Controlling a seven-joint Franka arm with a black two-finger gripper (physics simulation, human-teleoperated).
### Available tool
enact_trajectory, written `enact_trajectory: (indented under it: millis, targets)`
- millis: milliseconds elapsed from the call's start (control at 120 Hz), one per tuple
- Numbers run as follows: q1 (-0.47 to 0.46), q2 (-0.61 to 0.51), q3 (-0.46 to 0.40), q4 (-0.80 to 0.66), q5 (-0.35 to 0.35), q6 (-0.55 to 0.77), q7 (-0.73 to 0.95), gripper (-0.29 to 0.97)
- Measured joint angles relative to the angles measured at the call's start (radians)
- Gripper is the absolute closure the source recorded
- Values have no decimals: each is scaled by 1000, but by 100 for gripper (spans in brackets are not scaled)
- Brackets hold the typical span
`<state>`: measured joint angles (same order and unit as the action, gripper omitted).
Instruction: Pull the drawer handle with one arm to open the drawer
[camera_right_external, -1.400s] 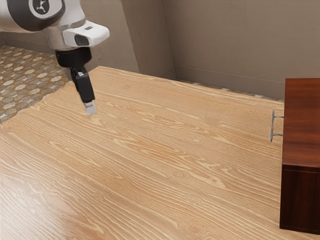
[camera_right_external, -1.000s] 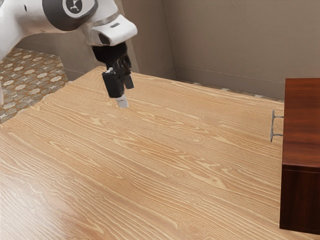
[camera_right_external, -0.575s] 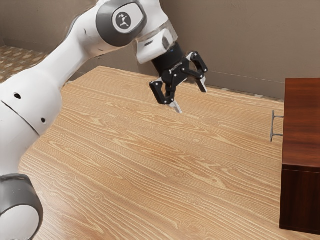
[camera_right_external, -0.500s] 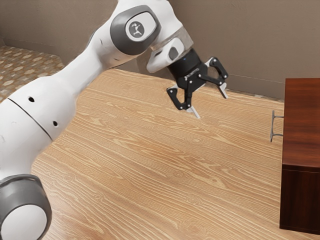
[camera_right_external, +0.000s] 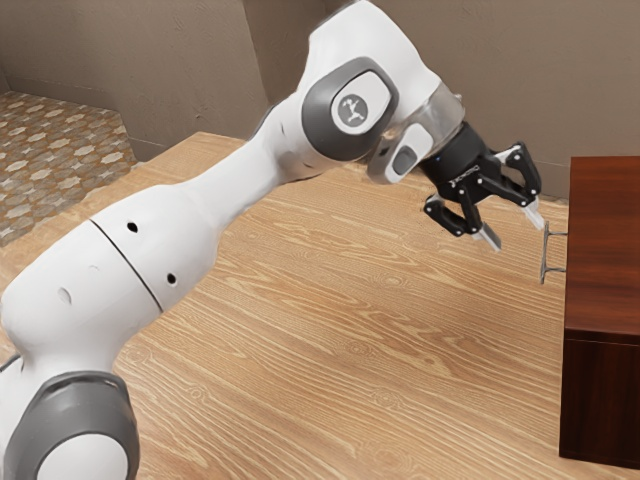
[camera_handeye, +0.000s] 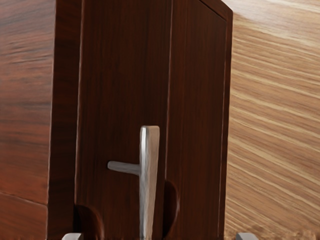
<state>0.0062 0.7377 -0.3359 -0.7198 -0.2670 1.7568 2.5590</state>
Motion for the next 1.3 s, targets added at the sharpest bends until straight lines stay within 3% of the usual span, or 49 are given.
enact_trajectory:
  millis: [208, 475, 775, 1300]
  targets:
    - [-26, 27, 2, -1, 1, 67, 120, 42]
    - [-34, 52, 5, -6, 3, 97, 215, 64]
    - [-29, 50, 15, -35, 28, 107, 276, 70]
    - [89, -186, 7, -358, 47, 111, 319, 71]
